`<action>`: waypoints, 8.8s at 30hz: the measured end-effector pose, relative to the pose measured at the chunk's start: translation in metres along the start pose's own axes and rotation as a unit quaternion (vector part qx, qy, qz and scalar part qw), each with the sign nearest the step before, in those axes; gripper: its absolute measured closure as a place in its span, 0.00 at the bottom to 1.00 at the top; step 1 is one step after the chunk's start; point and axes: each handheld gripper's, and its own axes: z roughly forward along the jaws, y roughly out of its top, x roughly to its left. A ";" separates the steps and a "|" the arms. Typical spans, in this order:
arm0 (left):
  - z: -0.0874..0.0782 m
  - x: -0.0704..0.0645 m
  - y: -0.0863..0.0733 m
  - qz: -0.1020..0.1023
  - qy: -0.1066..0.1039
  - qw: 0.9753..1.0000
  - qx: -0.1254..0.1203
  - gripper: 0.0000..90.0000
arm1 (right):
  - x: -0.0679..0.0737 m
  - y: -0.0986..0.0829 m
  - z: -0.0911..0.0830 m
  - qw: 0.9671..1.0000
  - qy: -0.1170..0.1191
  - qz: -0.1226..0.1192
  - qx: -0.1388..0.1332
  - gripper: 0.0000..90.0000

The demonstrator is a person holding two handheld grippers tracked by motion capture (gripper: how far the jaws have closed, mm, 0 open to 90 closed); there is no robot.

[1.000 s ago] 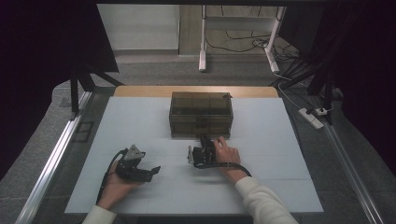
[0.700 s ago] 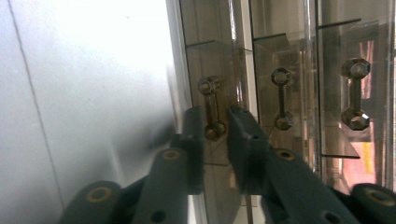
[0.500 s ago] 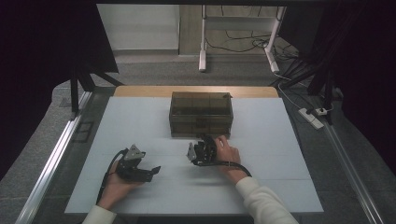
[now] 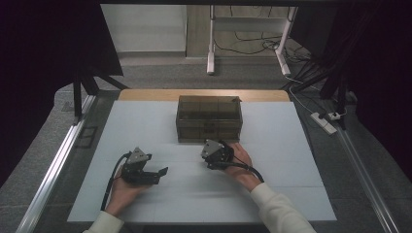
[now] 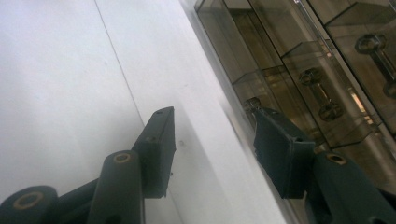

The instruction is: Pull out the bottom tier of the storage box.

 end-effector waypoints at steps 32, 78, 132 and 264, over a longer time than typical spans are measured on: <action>0.005 -0.005 0.000 0.030 -0.034 0.999 0.018 0.16 | -0.042 -0.003 -0.006 0.991 0.088 0.096 -0.032 0.52; 0.004 -0.004 -0.001 0.022 -0.050 0.998 0.016 0.17 | -0.070 -0.011 0.010 0.989 0.093 0.114 -0.032 0.61; 0.006 -0.006 -0.002 0.026 -0.053 0.998 0.027 0.17 | -0.078 -0.025 0.019 0.990 0.115 0.085 -0.005 0.90; 0.003 -0.004 -0.003 0.019 -0.050 0.998 0.030 0.17 | -0.060 -0.021 0.000 0.982 0.187 0.023 0.027 0.95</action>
